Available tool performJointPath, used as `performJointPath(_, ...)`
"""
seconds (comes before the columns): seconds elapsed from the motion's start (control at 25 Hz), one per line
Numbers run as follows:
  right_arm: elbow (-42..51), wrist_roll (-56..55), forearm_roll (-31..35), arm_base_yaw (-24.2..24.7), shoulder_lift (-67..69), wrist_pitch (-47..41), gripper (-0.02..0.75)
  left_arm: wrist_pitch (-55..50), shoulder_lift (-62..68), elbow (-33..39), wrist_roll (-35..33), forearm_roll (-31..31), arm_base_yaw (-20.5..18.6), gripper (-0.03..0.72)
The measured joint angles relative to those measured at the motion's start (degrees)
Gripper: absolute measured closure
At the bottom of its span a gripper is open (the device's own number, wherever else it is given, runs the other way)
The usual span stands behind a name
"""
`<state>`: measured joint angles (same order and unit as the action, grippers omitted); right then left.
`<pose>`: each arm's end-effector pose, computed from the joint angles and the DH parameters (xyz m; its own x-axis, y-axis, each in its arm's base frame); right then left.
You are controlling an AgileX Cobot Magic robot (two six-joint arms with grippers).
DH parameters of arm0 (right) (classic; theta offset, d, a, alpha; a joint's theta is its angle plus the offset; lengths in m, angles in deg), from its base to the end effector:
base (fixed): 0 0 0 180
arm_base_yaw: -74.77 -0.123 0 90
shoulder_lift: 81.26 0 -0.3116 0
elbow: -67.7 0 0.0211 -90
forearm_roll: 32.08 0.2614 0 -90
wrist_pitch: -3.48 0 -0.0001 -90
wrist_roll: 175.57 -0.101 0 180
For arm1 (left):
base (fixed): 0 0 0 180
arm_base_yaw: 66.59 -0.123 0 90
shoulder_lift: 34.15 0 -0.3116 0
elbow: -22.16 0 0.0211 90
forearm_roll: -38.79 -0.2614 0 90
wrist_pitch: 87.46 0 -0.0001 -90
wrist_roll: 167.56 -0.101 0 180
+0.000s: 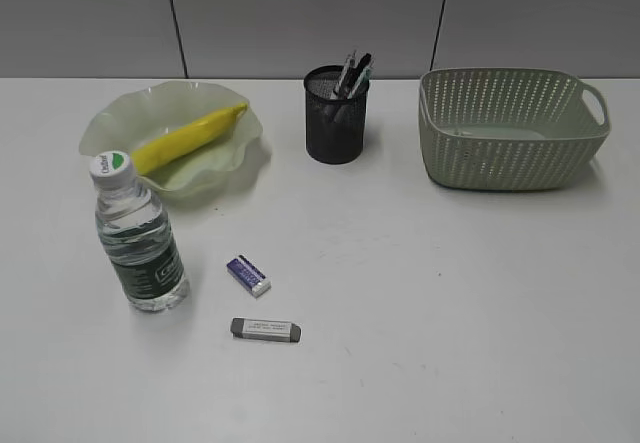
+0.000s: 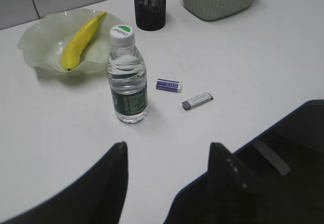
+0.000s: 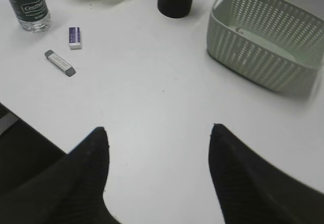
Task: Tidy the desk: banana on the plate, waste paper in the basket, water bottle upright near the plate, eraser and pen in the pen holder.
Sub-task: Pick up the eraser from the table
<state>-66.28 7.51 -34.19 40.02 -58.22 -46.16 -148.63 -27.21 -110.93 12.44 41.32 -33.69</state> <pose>0.0331 0.0195 0.3095 -0.3505 -0.3375 -0.8736 -0.5785 0.8116 -0.0814 -0.0183 0.0072 0.2892 -0.3669 0.2120 -0.9058 0.5645 0.8247 -0.0356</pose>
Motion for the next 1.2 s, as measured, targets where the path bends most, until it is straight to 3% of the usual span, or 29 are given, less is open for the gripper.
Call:
performJointPath(0.2, -8.68, 11.85, 8.66, 0.00, 26.40, 9.18, 0.245, 0.36, 0.24, 0.12, 0.00, 0.13, 0.00, 0.306)
performJointPath(0.32, -18.41, 14.95, 12.81, -0.15, 43.78, 9.95, 0.245, 0.36, -0.15, 0.12, 0.00, 0.13, 0.00, 0.306)
performJointPath(0.48, -34.12, 15.62, 13.23, -1.94, 64.30, 8.61, 0.245, 0.36, -0.15, 0.12, 0.00, 0.18, 0.00, 0.306)
performJointPath(0.92, -74.06, 2.85, 6.03, -9.60, 108.61, -12.97, 0.245, 0.36, -0.18, 0.12, 0.00, 0.18, 0.00, 0.306)
performJointPath(1.2, -87.24, -1.02, 5.86, -12.97, 122.87, -19.21, 0.245, 0.36, -0.18, 0.12, 0.00, 0.18, 0.00, 0.306)
